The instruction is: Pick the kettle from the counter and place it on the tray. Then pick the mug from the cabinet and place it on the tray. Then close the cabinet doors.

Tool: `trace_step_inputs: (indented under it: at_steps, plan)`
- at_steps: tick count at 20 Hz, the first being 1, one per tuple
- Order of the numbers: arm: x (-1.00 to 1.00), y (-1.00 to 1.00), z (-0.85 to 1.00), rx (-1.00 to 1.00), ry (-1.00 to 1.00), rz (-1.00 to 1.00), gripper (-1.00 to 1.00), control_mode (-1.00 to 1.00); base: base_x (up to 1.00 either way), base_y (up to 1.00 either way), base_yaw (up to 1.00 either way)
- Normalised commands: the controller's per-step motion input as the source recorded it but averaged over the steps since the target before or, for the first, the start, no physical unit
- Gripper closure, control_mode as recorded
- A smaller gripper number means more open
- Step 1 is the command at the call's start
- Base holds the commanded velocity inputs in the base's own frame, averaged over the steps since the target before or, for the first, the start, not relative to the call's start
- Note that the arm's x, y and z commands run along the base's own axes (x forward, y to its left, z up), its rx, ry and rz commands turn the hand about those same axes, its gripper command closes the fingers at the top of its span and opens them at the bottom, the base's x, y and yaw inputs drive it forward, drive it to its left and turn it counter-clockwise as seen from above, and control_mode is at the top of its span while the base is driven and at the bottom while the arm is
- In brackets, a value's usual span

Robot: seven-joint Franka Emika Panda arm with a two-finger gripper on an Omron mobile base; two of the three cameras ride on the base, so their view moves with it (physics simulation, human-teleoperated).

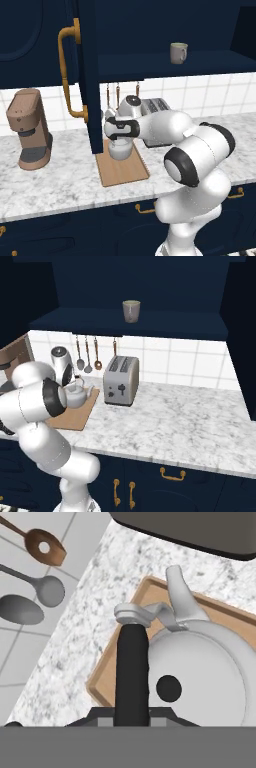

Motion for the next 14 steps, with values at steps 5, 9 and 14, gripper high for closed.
trace_step_inputs:
  at_steps: [5, 9, 14]
  plan:
    - [0.09, 0.00, -0.01, 0.00, 0.00, 0.00, 1.00, -1.00, 0.00, 0.00, 0.00]
    - [0.09, 0.01, -0.14, 0.00, 0.00, 0.00, 1.00, -1.00, 0.00, 0.00, 0.00]
    - [0.00, 0.01, -0.35, 0.00, 0.00, 0.00, 1.00, -1.00, 0.00, 0.00, 0.00]
